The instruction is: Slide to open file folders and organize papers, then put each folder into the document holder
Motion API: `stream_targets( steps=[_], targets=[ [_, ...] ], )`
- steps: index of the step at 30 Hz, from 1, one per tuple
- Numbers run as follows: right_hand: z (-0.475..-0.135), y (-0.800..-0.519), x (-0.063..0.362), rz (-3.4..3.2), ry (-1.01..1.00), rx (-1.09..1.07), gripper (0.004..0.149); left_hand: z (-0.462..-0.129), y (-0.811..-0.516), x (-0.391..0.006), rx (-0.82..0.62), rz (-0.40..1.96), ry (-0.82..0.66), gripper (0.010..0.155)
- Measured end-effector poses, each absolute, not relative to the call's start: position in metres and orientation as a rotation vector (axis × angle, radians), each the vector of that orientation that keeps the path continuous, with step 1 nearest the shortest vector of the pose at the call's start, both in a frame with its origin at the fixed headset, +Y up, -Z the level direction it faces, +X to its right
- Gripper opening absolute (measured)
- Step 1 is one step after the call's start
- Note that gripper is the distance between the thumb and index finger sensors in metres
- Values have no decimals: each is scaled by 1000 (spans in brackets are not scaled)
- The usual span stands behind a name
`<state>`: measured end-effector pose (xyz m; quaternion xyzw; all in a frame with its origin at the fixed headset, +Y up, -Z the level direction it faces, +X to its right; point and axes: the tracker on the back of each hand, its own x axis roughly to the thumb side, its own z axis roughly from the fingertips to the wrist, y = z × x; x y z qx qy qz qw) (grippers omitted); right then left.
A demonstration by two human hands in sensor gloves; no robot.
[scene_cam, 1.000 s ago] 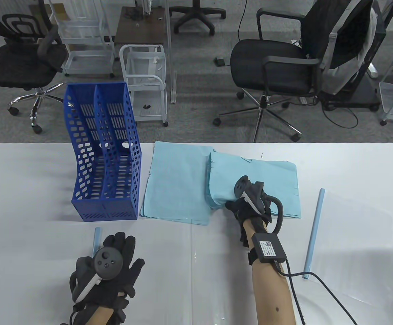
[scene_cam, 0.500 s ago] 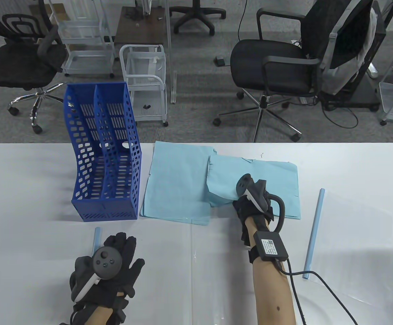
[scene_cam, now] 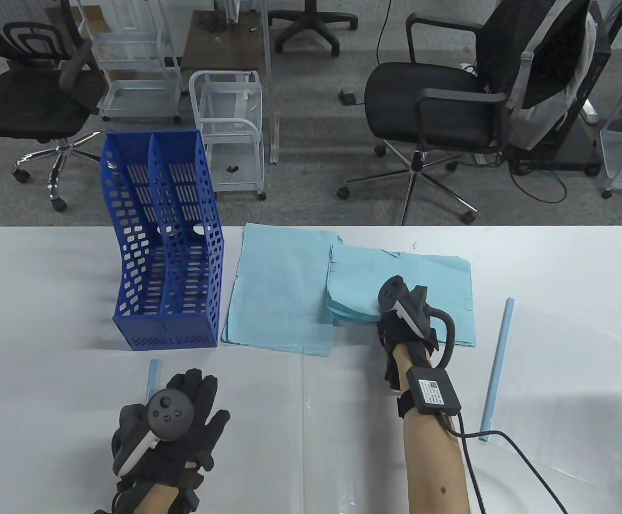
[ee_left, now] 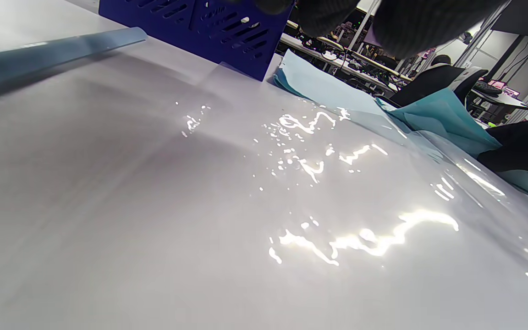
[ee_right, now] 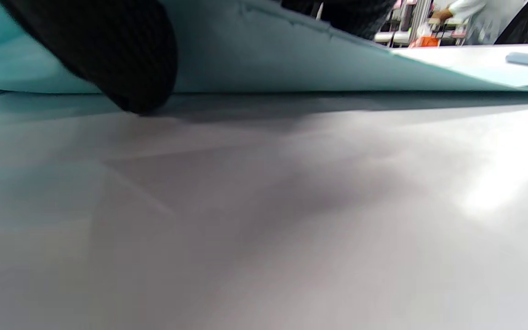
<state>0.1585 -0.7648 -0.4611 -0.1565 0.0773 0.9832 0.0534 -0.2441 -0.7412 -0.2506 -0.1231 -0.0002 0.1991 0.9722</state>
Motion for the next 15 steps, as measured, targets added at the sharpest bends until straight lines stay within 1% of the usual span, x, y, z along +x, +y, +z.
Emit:
stream_targets(
  steps=[2,5,9,12,15],
  targets=[
    [-459,-767,159,2986,177,-469,58,-251,-741,-244,-250,404,-4,72],
    [-457,-764,160,2979,144,-471,54,-251,-741,-244,-246,408,-7,72],
    [-451,-754,162,2950,35,-459,48,-250,-740,-245,-241,416,-10,72],
    [-441,-738,162,2940,-112,-435,47,-250,-739,-246,-235,426,-10,72],
    [-426,-715,163,2888,-257,-378,46,-250,-738,-246,-227,433,-11,72]
  ],
)
